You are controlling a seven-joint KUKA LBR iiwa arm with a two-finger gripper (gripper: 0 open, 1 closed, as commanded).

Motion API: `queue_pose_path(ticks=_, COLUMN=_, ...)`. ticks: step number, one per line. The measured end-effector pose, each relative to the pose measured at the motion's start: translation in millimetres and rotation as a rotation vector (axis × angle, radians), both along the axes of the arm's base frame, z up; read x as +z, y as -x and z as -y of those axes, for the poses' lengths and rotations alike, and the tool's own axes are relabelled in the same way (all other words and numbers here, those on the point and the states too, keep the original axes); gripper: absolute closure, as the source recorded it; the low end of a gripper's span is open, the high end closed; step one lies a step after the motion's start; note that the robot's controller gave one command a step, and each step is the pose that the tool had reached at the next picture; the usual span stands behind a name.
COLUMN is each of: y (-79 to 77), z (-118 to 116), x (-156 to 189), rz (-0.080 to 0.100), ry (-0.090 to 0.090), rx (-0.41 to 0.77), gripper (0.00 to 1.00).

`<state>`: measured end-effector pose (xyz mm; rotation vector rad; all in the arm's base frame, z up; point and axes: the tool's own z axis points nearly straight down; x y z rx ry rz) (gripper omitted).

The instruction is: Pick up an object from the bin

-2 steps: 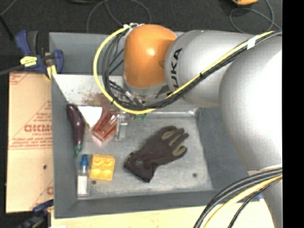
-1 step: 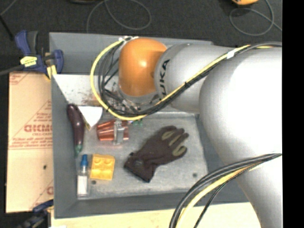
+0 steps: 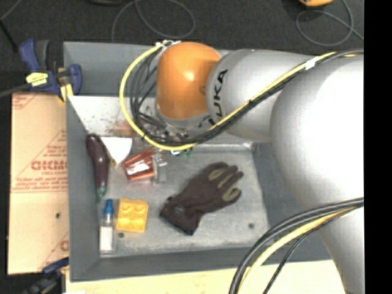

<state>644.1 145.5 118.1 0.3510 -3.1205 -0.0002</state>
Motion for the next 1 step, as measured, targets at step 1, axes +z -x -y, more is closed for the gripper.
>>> queue_pose_path(ticks=1, y=-5.1, z=4.0, x=25.7, rz=0.012, ry=-0.004, rx=-0.012, gripper=0.00)
